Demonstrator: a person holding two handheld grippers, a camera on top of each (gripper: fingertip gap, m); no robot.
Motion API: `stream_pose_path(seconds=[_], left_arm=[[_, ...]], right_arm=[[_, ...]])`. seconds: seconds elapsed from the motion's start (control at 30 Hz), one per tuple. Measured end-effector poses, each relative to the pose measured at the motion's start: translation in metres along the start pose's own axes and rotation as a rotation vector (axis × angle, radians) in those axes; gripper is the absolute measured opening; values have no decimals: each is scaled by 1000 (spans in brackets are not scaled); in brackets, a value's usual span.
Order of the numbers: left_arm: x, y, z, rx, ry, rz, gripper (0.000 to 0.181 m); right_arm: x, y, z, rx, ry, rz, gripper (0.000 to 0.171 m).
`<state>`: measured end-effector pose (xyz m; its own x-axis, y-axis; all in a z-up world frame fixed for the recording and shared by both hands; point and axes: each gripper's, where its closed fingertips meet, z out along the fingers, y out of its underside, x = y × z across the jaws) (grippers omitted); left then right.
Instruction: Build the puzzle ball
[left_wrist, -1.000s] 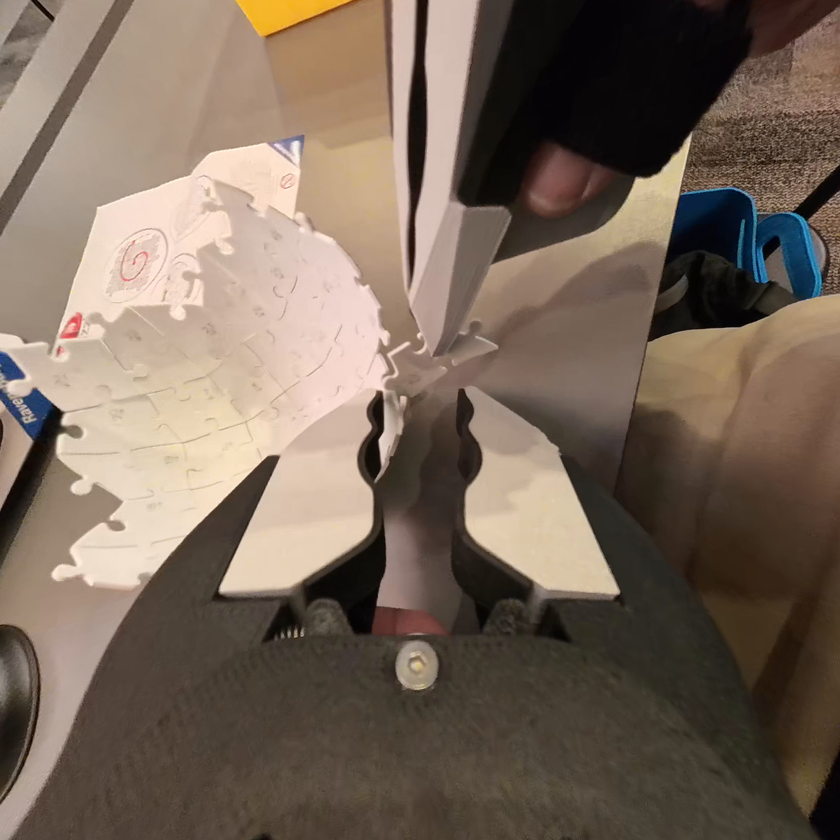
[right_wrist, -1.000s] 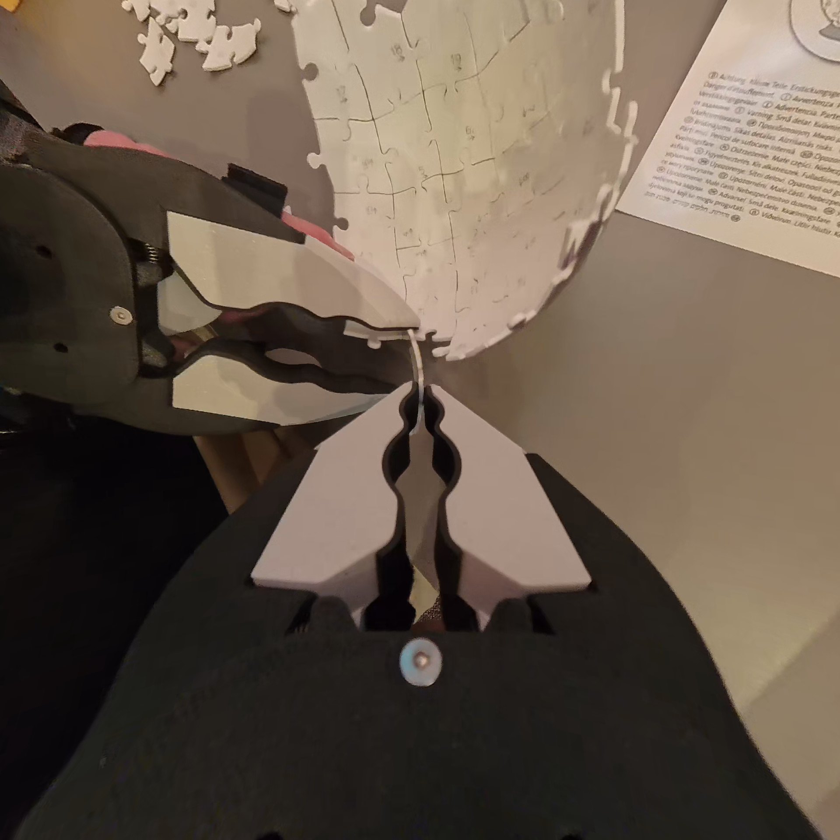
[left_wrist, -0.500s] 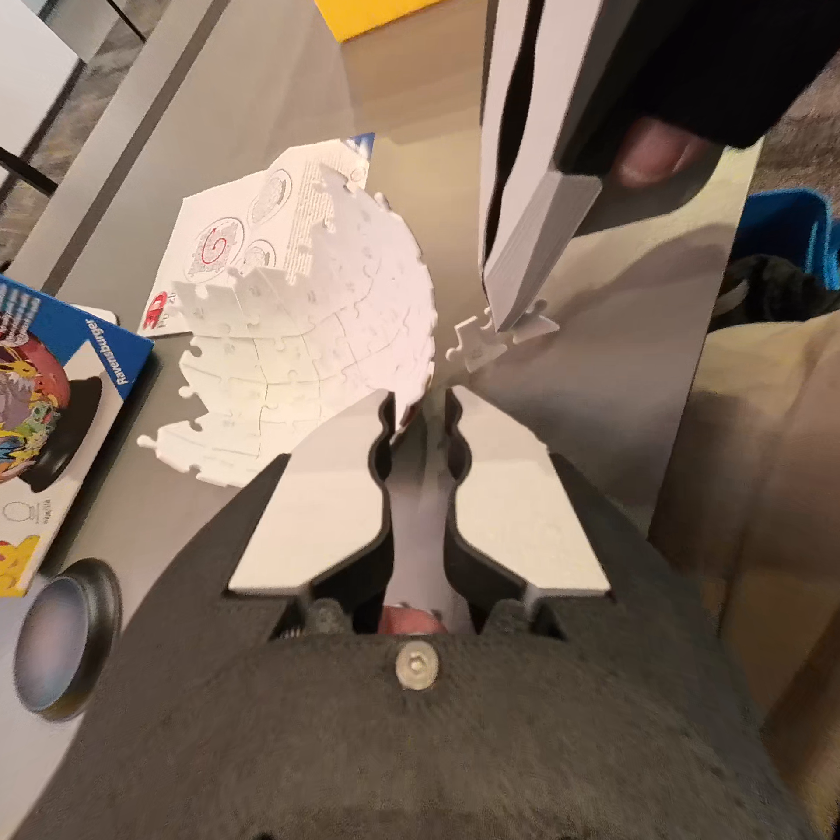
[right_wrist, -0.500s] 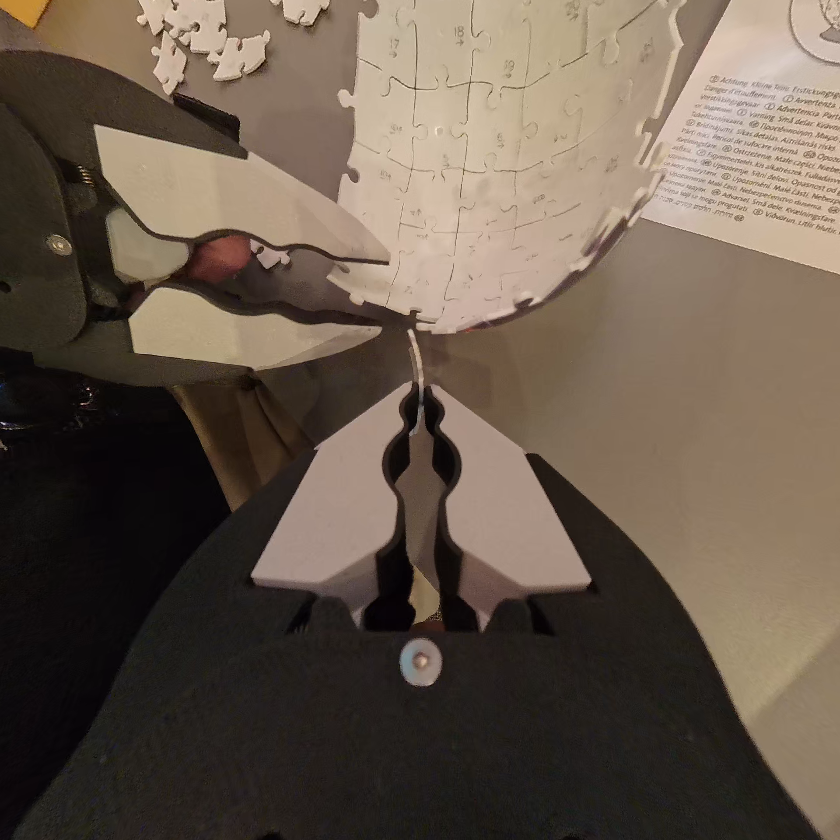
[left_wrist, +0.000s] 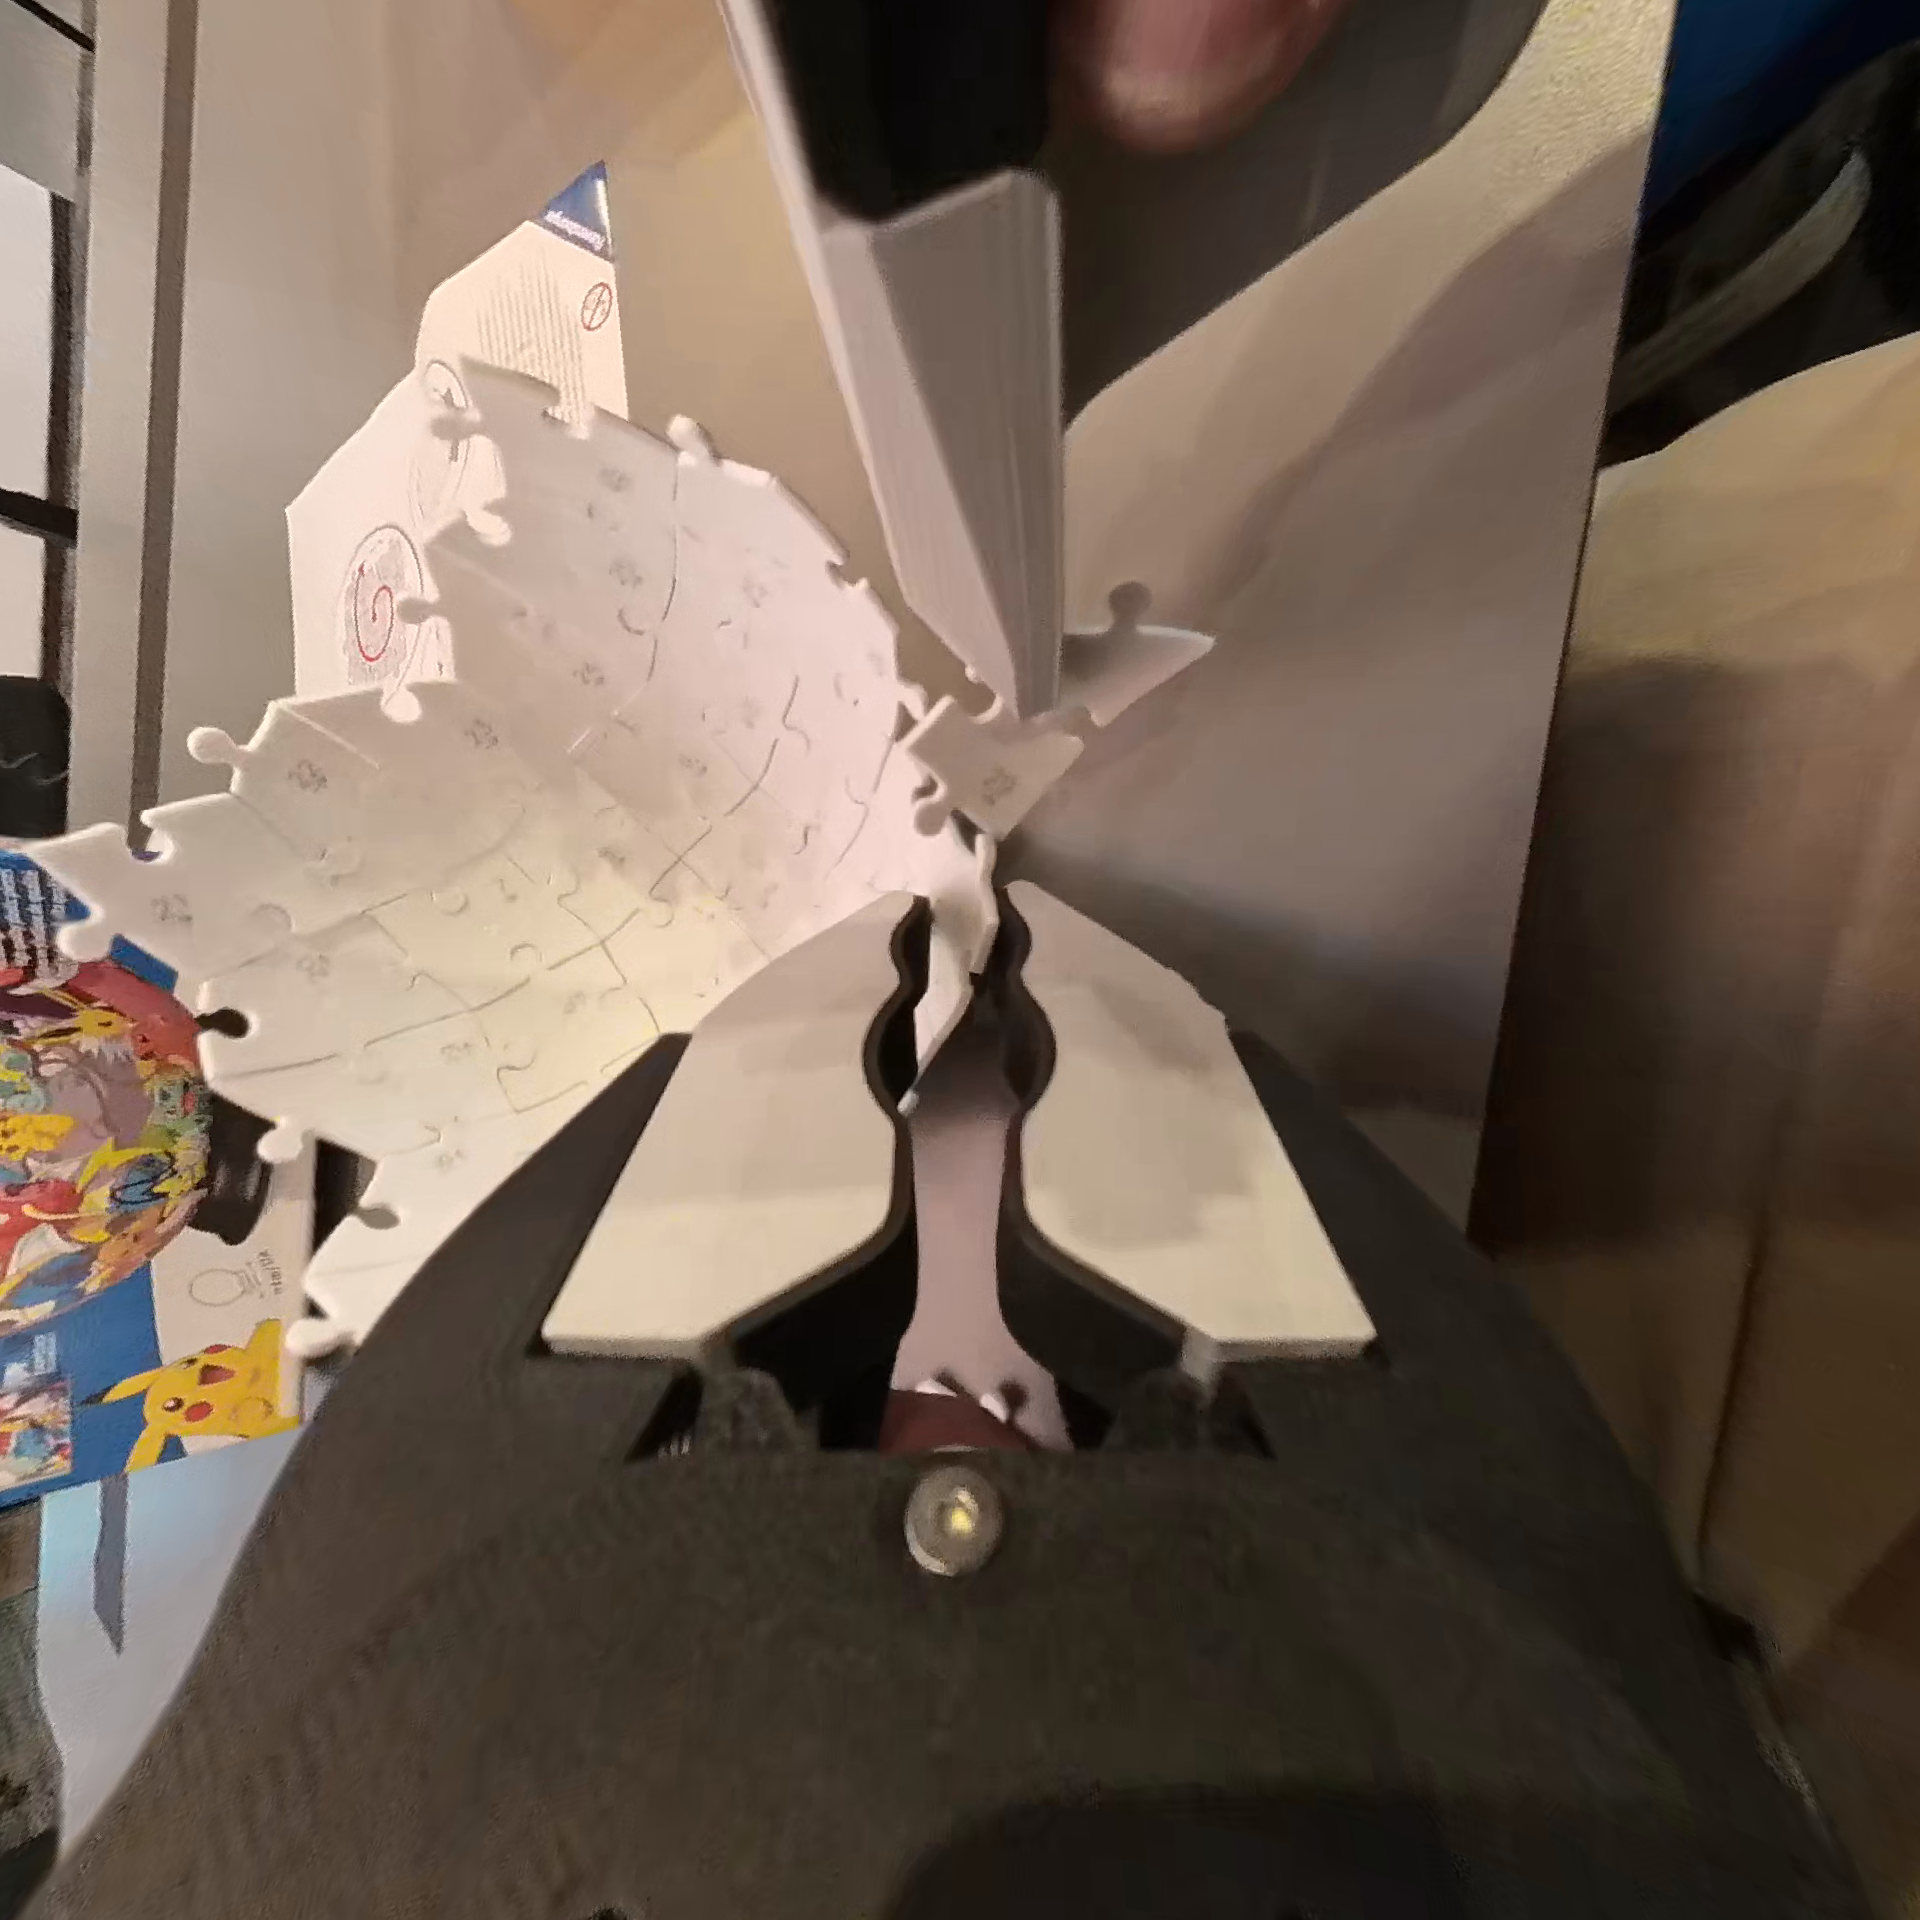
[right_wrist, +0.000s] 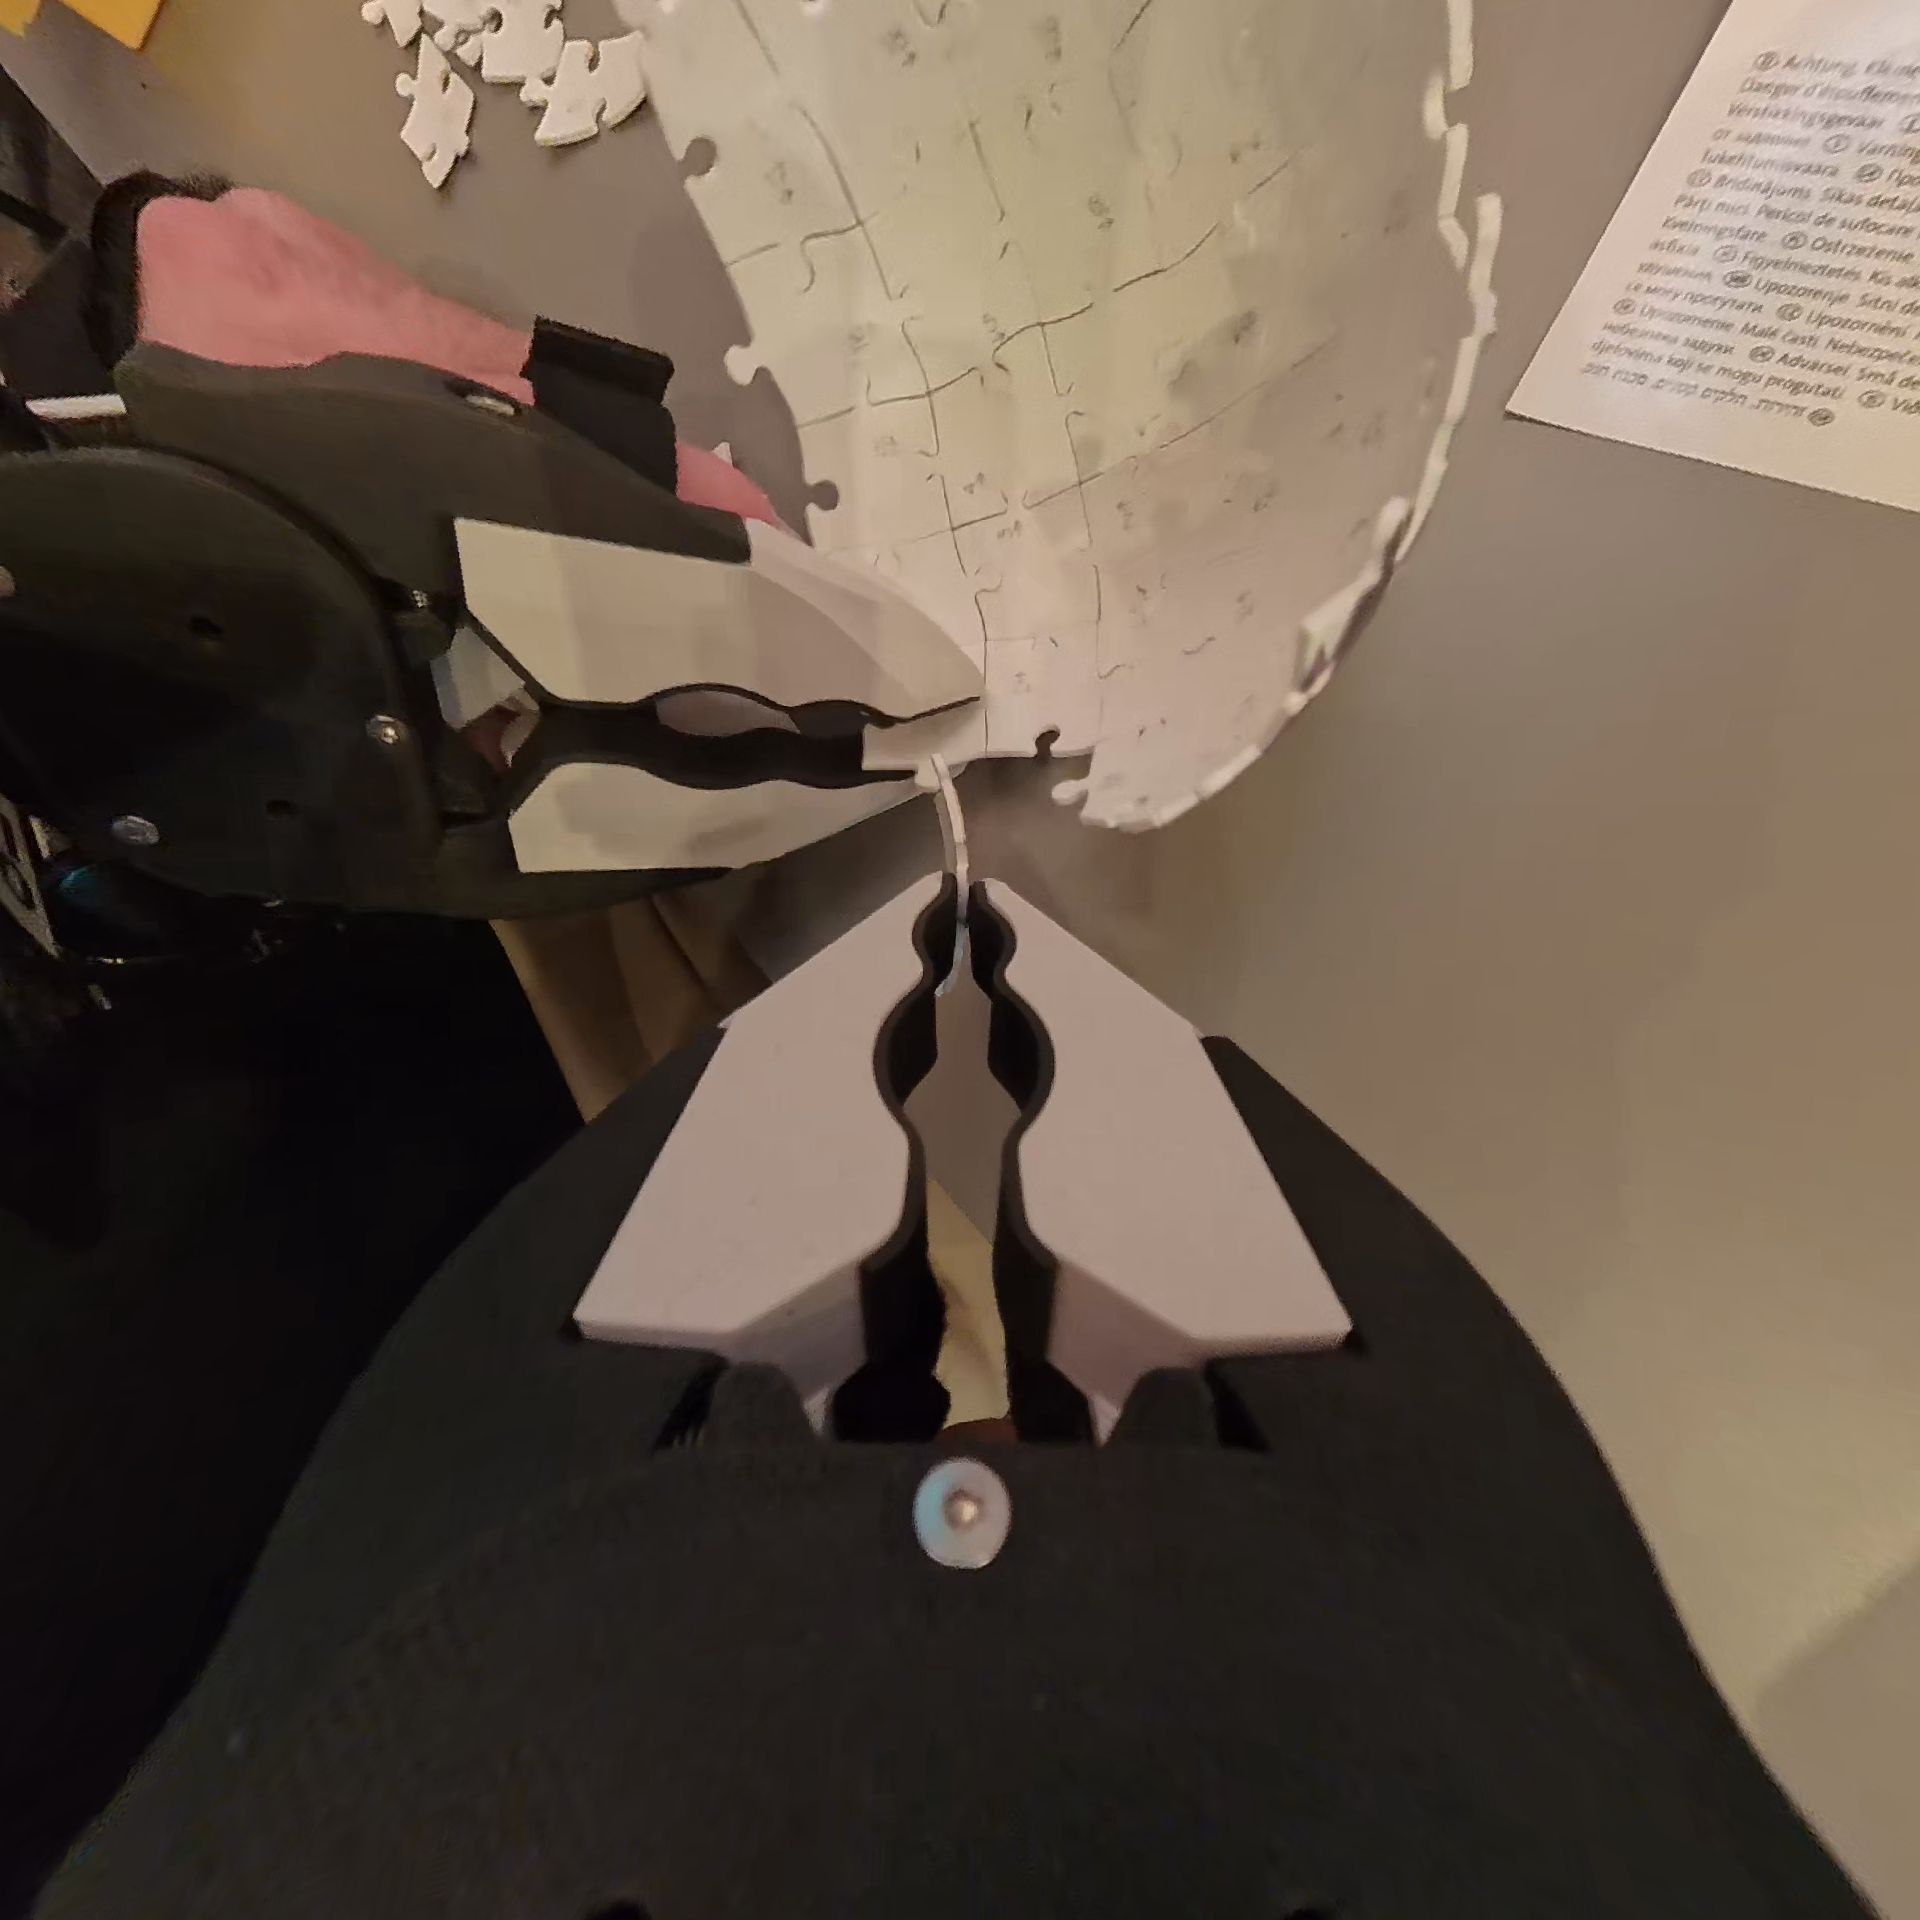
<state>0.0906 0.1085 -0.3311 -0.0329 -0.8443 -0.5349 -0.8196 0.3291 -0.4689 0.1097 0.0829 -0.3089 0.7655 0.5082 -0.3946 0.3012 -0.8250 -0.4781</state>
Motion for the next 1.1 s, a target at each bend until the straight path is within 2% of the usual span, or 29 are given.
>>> stream_pose_path(seconds=[0.63,0.73,1.1], left_arm=[[-1,0,3,-79,81,185,10],[-1,0,3,-84,76,220,9],[-2,0,3,-95,58,267,8]], right_arm=[[20,-2,12,-72,78,48,1],[23,2,12,-74,97,59,13],[18,9,-1,-53,142,-29,19]])
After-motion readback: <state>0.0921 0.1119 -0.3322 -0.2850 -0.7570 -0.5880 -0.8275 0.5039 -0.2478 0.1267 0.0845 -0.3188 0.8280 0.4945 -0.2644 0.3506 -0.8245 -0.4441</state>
